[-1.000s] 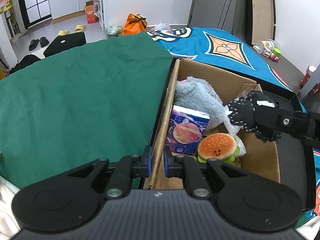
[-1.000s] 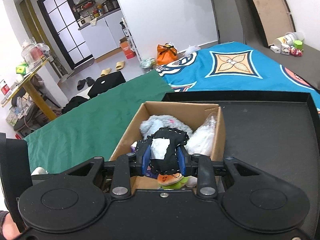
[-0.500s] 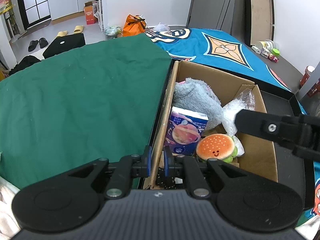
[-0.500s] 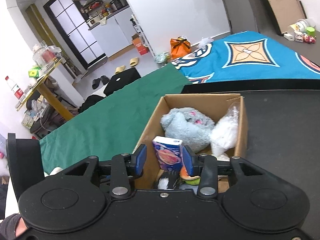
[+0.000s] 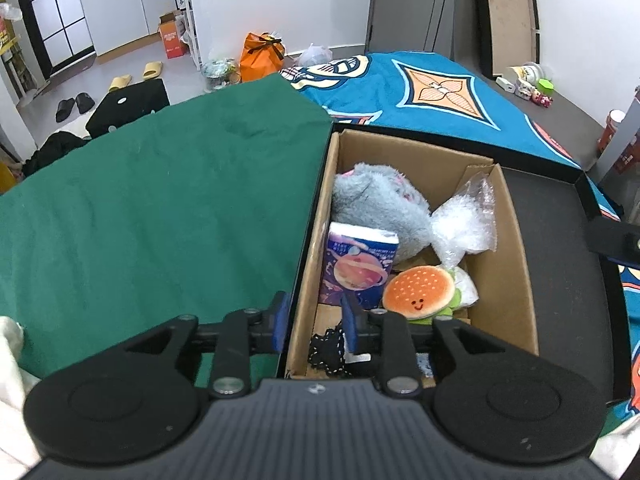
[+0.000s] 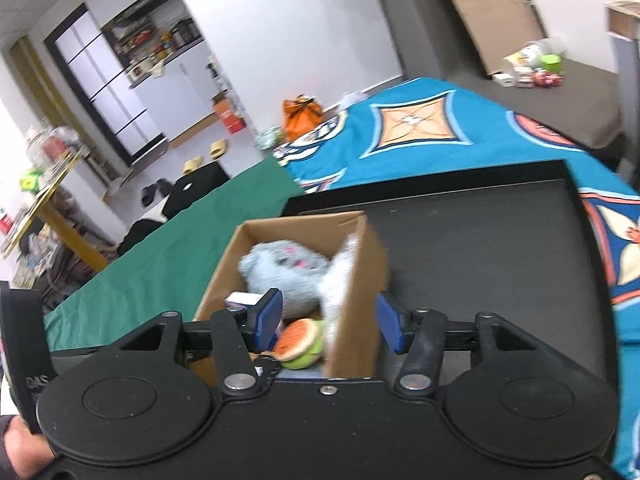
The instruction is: Organize soft objects
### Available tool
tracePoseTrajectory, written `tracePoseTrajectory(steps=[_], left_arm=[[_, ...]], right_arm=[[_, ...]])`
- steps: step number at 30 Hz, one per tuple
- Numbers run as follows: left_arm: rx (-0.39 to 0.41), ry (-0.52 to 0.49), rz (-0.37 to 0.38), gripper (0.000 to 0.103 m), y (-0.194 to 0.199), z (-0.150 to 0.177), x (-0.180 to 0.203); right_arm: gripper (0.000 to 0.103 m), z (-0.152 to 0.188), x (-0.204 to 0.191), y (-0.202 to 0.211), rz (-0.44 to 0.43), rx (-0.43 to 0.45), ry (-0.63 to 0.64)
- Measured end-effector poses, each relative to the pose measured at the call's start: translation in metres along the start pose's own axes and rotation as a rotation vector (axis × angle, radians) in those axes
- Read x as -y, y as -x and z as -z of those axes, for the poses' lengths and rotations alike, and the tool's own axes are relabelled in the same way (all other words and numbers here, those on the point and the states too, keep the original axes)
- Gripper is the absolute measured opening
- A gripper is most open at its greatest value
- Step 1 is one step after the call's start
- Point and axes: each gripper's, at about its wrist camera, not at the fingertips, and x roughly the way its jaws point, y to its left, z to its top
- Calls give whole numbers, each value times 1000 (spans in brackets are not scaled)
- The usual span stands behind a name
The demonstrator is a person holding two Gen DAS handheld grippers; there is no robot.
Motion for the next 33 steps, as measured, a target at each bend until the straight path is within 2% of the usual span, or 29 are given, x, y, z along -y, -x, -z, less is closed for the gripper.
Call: tracePoseTrajectory(steps=[4, 12, 17, 21, 26, 28, 31, 33], left_arm=[[2, -37, 0, 44, 13, -8, 5], [6, -62, 2, 56, 40, -25, 15], [4, -56, 13, 63, 56, -34, 22], [-5, -47, 31, 69, 71, -36, 25], [30, -76, 43, 74, 97, -40, 30], [38, -86, 51, 82, 109, -40, 32], [56, -97, 61, 91, 125, -39, 35], [71, -107, 75, 93, 134, -38, 37]], right_arm=[[57, -1, 14, 13, 18, 16, -17], [66, -3, 31, 43, 32, 54, -49], [82, -5, 43, 62, 60, 83, -66], [86, -6, 48, 76, 64, 100, -77], [98, -6, 46, 91, 59, 120, -77], [103, -5, 45, 96, 56, 125, -75], [103, -5, 46, 104, 43, 123, -100], [103, -4, 47, 109, 24, 118, -129]])
